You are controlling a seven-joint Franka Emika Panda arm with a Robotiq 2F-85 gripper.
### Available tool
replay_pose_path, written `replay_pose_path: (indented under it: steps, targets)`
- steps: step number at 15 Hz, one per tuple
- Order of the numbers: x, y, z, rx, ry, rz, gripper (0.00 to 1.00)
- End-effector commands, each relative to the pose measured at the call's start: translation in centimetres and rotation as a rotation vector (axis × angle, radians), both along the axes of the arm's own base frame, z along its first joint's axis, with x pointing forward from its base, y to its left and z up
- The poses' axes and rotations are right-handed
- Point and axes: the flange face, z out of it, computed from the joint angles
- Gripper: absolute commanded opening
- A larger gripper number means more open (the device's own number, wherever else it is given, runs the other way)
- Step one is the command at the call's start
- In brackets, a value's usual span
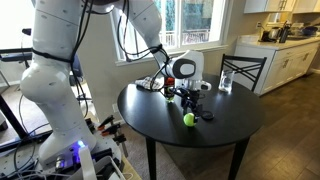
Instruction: Pick up the green tennis ball and put it in the storage container
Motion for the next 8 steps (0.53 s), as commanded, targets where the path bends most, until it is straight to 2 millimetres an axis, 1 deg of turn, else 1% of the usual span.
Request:
replay_pose_path:
  steps: [1,5,6,7,8]
  targets:
    - [-0.54,0.14,-0.28,-0.005,-0.002,0.008,1.0]
    - [-0.5,-0.02,-0.45,-0.008,0.009,0.004,1.0]
    - [-0.52,-0.05,-0.5,-0.004,0.012,0.004,0.75]
    - [-0.53,-0.05,-0.51,0.001,0.014,0.009,0.74]
    - [-0.53,-0.05,-0.56,0.003,0.016,0.007,0.67]
